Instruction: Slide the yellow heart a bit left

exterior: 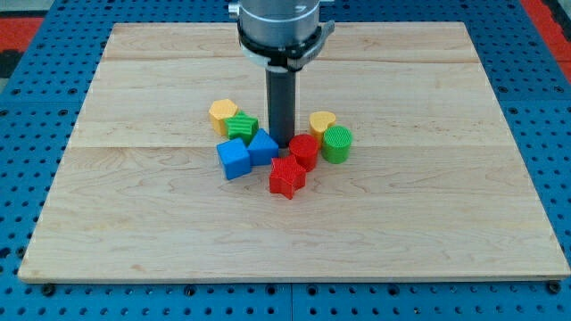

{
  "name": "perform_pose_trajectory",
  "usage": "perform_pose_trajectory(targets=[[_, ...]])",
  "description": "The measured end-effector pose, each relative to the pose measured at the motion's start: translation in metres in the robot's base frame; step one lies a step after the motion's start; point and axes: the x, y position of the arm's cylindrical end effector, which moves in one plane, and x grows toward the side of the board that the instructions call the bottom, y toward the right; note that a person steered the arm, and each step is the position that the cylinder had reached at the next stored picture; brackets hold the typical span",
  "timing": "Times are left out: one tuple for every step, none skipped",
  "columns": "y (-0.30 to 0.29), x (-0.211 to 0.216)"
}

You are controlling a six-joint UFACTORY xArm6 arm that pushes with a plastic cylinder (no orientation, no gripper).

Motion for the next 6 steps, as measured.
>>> perform_pose_trajectory(targets=[[0.033,0.021],[0.106,0.043],[0.173,0.054],[0.164,0.000],[0.151,-0.041],[0.061,-0.044]])
